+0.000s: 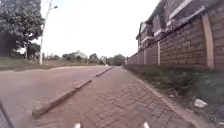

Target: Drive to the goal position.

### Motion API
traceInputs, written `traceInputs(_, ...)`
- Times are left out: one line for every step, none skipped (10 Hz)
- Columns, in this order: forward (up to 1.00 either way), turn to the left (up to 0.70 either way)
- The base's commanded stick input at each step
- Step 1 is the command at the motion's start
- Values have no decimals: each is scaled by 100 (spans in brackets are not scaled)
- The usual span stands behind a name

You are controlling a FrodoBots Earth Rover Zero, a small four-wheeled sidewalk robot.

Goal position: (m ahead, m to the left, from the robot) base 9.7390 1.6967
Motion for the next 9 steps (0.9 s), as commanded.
traceInputs(50,0)
traceInputs(50,0)
traceInputs(50,0)
traceInputs(50,0)
traceInputs(50,0)
traceInputs(50,0)
traceInputs(50,0)
traceInputs(50,0)
traceInputs(50,0)
